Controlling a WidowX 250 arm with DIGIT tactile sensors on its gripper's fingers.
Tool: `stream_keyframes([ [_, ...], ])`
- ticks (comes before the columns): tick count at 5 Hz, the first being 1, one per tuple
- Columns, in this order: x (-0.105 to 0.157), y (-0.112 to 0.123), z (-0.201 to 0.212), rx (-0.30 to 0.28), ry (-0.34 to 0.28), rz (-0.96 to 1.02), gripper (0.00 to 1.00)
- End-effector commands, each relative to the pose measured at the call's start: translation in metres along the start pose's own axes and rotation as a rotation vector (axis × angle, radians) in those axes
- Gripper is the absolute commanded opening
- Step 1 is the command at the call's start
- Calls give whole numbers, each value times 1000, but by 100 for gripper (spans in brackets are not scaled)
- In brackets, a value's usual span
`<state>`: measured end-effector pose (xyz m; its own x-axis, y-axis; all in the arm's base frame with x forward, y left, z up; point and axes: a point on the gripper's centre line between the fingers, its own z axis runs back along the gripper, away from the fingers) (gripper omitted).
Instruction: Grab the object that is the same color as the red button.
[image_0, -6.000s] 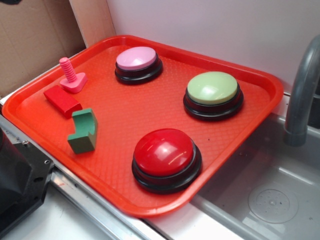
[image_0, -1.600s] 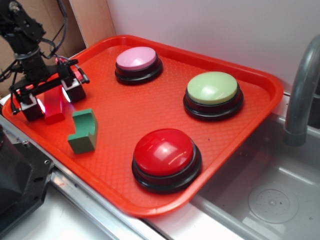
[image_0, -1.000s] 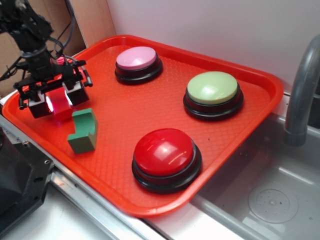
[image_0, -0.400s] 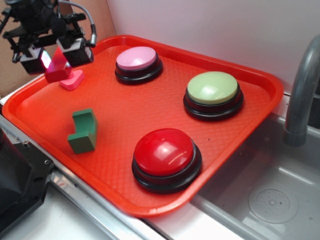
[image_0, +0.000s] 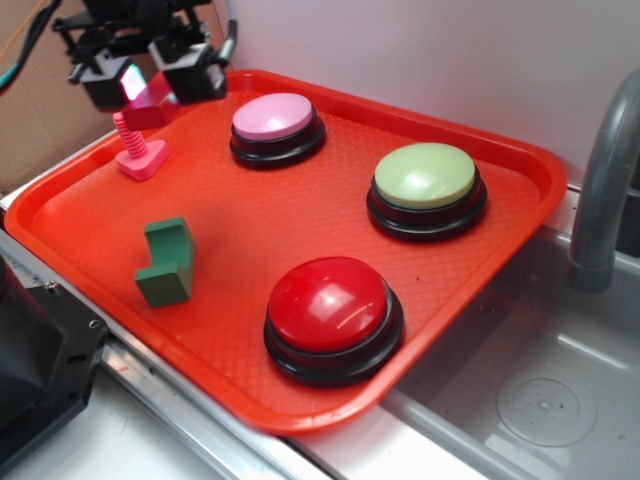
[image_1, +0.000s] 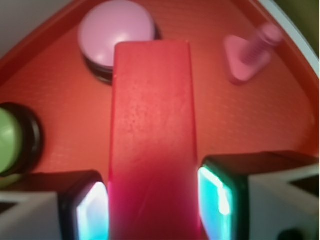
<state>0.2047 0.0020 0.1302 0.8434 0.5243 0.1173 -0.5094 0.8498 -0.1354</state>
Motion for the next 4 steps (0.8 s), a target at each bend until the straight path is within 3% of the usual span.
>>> stream_keyframes([
  [1,7,-2,26,15,-55,-157,0],
  [3,11,2,53,-38,-113,-187,0],
  [4,11,4,45,-16,-122,-180,0],
])
